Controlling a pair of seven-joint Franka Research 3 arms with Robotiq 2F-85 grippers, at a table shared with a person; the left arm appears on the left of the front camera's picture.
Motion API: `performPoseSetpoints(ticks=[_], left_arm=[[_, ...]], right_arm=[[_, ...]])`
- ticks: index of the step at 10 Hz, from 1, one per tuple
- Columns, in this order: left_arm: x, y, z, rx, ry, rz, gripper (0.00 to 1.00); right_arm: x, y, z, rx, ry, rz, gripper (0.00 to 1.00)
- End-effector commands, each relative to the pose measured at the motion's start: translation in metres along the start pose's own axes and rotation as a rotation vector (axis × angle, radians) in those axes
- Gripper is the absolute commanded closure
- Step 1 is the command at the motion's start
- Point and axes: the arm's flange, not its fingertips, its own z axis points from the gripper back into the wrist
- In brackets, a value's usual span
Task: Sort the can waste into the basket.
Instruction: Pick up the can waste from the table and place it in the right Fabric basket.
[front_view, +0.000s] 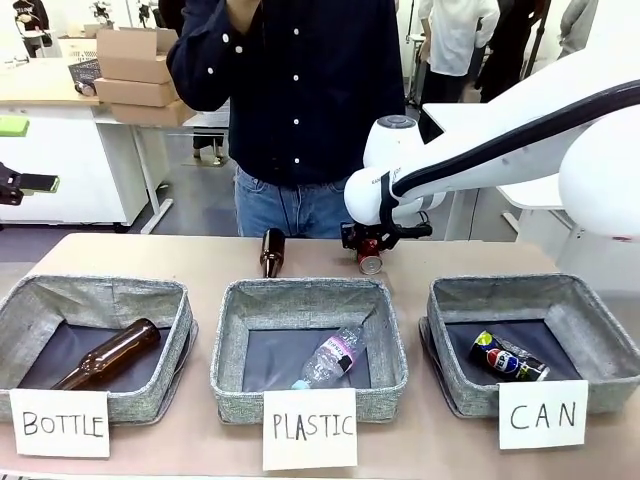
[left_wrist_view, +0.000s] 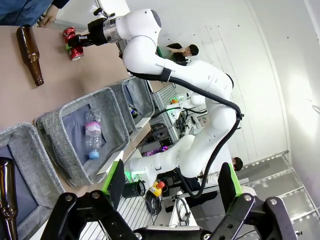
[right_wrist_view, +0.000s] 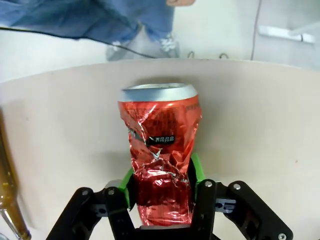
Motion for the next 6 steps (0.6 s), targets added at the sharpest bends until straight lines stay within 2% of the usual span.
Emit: performPoseSetpoints(ticks=[1,4,6], left_arm=[[-0.001,-0.002,0.003,-0.002,0.014,-0.019,0.03],[-0.001,-0.002,0.003,-0.002,0.014,-0.019,0.03],[-0.001,-0.002,0.003,-0.002,0.014,-0.019,0.03]], right_arm=[[0.001,-0.006,0.006,-0.039,-0.014,-0.007,1.0],[0.0,-0.01,0.01,-0.025,-0.02,0.004,1.0],[-0.005,-0.017,0.031,-0.002,-0.017,0.02,1.0]])
